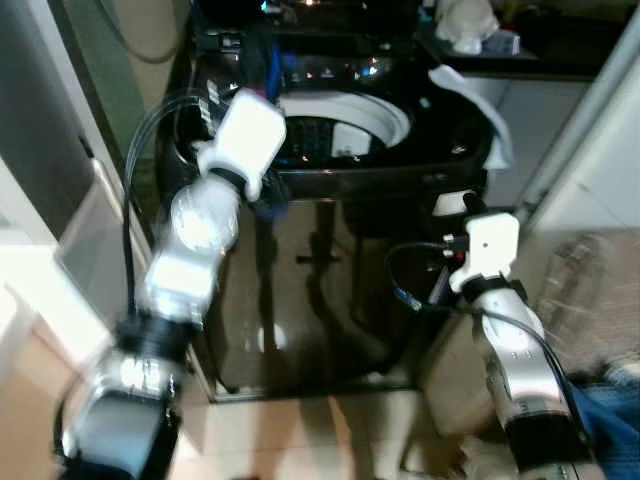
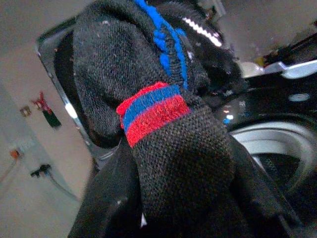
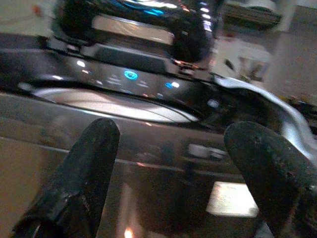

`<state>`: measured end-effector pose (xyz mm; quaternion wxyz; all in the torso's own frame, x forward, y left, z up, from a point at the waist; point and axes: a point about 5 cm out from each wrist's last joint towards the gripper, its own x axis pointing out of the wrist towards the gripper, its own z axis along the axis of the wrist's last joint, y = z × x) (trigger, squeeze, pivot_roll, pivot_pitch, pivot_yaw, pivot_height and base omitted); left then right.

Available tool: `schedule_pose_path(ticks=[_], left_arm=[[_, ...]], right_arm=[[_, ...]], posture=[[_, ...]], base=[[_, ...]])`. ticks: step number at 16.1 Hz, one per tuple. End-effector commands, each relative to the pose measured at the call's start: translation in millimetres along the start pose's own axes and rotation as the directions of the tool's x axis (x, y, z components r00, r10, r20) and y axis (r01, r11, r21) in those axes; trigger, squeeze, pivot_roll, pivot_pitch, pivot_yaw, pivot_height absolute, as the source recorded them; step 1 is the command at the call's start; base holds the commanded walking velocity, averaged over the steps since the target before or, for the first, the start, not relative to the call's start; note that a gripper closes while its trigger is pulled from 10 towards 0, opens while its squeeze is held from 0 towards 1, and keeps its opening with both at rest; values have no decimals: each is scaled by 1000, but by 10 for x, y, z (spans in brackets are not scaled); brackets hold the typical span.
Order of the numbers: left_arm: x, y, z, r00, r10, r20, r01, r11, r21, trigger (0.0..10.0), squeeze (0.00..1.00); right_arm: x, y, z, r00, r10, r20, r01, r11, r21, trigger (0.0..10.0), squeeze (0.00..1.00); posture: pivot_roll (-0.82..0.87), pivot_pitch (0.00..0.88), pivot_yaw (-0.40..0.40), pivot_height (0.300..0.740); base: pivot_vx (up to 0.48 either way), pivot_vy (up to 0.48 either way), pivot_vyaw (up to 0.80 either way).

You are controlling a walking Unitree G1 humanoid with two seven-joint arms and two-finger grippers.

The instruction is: Clothes washing

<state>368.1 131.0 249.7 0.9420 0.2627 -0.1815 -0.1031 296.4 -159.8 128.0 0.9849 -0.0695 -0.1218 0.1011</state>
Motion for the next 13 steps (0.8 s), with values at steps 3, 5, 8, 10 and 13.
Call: schedule_pose_path(ticks=[3,5,8,10,13], left_arm=[[279,126,35,994,-107,-7,108,994,14,10000,0],[405,132,49,988,-153,-37,154,988,34,10000,0],[511,117,-60,969,-181,-170,204,971,127,10000,0],[525,126,-187,930,-200,-308,255,955,150,10000,1000],[430,67,-399,882,-212,-421,322,923,210,10000,1000]], right_arm=[[-307,61,79,999,49,5,-49,999,8,10000,0],[-574,55,159,999,42,-1,-42,999,-19,10000,0],[-862,76,274,999,40,-20,-41,998,-57,10000,0],[-1028,91,469,999,38,-15,-40,995,-95,10000,0],[-1016,119,616,1000,24,-8,-24,996,-80,10000,0]], posture=[[-165,30,52,723],[-229,56,101,723],[-303,86,143,723],[-334,103,161,723],[-328,113,150,723]], base=[[480,0,0],[480,0,0],[320,0,0],[0,0,0],[0,0,0]])
